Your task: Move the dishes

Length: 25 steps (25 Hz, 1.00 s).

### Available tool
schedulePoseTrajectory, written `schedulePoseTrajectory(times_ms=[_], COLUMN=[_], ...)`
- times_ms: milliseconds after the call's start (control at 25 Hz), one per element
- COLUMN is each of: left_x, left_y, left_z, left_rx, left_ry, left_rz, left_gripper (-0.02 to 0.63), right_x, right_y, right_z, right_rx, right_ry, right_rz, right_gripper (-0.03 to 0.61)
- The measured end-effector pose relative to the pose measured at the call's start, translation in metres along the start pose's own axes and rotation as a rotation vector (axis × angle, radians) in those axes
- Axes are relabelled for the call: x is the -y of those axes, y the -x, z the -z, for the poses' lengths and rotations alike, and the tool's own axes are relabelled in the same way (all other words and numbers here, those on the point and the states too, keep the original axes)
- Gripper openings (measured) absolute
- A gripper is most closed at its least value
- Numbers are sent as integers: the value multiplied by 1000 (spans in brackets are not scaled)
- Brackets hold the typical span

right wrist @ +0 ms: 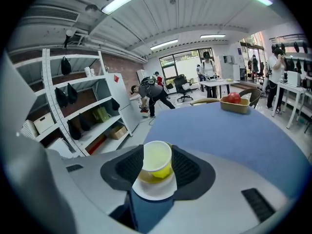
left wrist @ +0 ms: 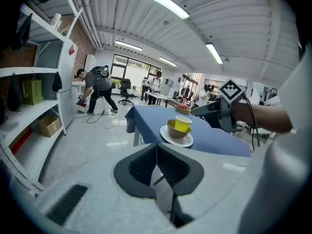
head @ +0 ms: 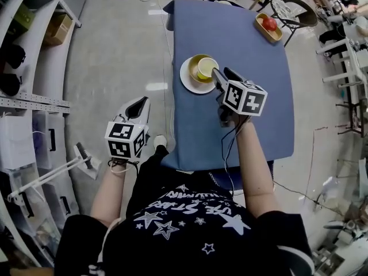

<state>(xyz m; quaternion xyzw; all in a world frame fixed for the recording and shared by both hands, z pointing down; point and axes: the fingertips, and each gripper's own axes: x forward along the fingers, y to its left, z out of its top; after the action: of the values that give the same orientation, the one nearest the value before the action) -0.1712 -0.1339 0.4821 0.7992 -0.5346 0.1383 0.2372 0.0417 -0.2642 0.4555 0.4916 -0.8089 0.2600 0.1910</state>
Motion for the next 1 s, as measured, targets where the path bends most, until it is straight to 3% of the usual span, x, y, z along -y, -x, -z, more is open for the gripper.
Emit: schedulePoseTrajectory(times_ms=[440, 560, 720, 1000], left_x=[-31, -36, -34, -21], left_y=[-25, -35, -47, -66], left_z=[-7, -9, -15, -25], left_rx=[-21, -35, -49, -53], left_ry=[5, 0, -18, -30], left_rz=[66, 87, 117, 166], left_gripper=[21, 21, 21, 21], right_x=[27, 26, 27, 21], right_y=[-40, -47, -46, -34], right_z=[19, 22, 23, 8], right_rx=[-113, -144, -167, -124], right_ry=[-14, -12, -2, -29], right_rz=[135, 133, 146, 104], right_gripper=[149, 127, 38, 34])
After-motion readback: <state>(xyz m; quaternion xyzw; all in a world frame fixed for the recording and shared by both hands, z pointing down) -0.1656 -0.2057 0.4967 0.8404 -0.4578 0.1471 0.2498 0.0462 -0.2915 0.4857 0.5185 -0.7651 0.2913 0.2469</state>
